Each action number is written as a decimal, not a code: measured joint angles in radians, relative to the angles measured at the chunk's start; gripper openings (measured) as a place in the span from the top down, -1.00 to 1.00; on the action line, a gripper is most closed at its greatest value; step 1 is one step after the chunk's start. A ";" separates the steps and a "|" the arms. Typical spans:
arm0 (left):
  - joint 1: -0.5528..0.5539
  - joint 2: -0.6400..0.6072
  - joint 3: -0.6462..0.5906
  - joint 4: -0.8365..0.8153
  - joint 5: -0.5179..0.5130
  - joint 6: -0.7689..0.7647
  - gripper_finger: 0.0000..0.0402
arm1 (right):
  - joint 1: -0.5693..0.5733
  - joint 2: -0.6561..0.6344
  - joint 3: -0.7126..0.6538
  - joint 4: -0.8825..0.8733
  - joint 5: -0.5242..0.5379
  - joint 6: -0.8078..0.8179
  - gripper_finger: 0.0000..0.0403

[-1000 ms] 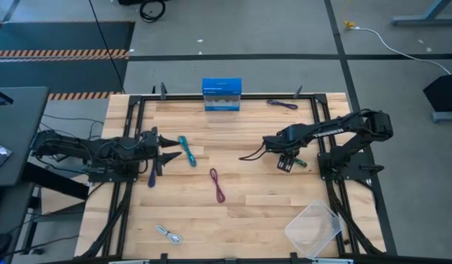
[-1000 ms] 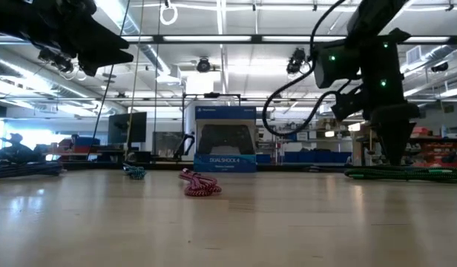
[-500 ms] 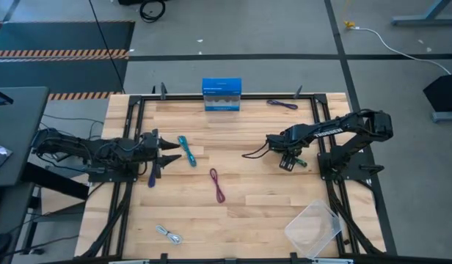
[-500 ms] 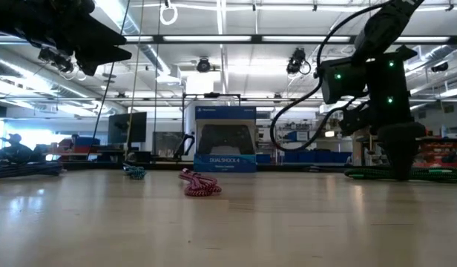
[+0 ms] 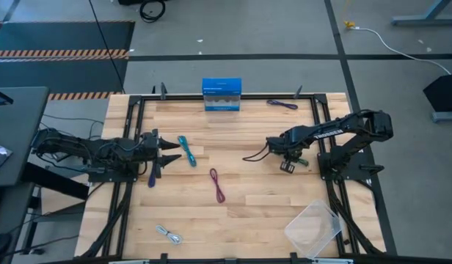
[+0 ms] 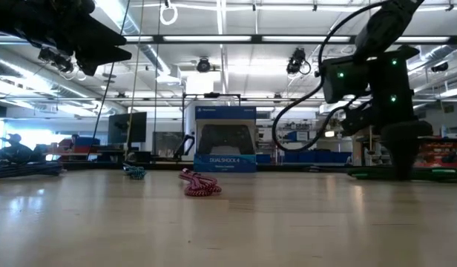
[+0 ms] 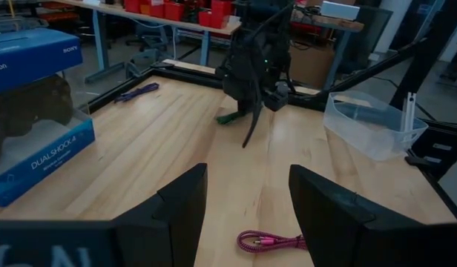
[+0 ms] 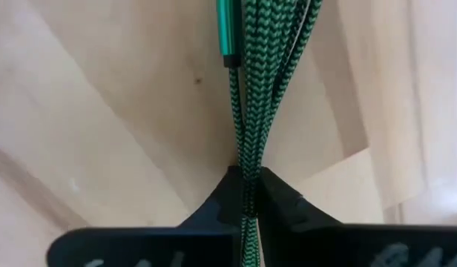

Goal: Pick and place USB-C Cables
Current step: Put the green charger cable into the transparent bin

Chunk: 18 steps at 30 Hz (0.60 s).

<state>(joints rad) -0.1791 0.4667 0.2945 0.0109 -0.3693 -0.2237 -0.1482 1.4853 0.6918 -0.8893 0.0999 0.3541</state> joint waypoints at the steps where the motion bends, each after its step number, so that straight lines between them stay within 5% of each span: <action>1: 0.000 0.000 0.000 0.000 0.000 0.000 0.01 | 0.007 0.001 0.010 -0.026 -0.012 0.008 0.88; 9: 0.000 0.000 0.000 -0.001 0.000 0.011 0.01 | 0.149 -0.086 0.209 -0.214 -0.045 0.020 0.91; 18: 0.000 0.000 0.000 0.000 -0.001 0.006 0.01 | 0.469 -0.100 0.474 -0.306 -0.200 0.038 0.91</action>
<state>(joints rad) -0.1791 0.4667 0.2947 0.0105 -0.3698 -0.2176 0.3209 1.3856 1.1659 -1.1957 -0.1001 0.3920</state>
